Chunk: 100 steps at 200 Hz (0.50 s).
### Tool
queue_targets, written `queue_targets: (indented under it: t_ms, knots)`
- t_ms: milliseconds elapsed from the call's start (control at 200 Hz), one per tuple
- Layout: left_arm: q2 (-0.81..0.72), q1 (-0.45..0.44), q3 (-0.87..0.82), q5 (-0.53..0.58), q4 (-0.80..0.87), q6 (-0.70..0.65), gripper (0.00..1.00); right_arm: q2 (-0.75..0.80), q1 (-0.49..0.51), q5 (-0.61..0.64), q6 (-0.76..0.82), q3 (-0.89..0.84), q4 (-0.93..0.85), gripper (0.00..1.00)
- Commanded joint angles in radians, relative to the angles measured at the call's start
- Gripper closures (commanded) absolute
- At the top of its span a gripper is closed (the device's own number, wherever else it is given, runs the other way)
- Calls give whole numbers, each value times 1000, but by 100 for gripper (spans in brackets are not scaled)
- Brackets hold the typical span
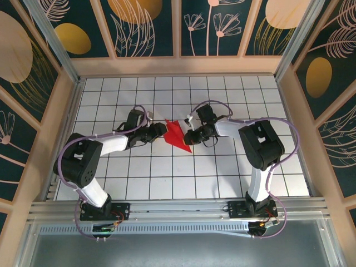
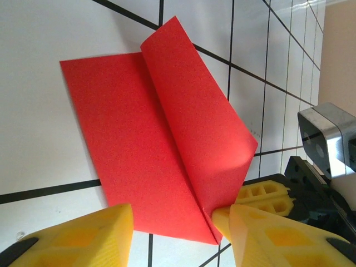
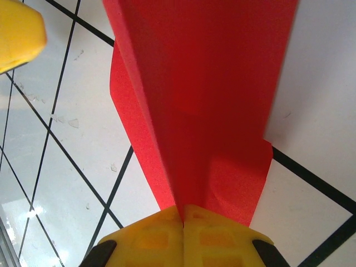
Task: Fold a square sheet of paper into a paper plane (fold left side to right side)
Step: Fourth fold the wing at the center of the table.
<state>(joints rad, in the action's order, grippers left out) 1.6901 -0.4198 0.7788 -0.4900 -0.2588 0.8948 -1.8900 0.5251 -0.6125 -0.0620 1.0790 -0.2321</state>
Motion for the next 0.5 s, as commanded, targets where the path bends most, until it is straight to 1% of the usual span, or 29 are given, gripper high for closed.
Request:
queue_targets:
  t_ms: [0, 495]
  knots:
    - [31, -12, 41, -16, -42, 19, 52, -13, -1, -30, -13, -1, 7, 100]
    - [156, -49, 144, -24, -58, 45, 53, -14, 0, -40, -22, -1, 11, 100]
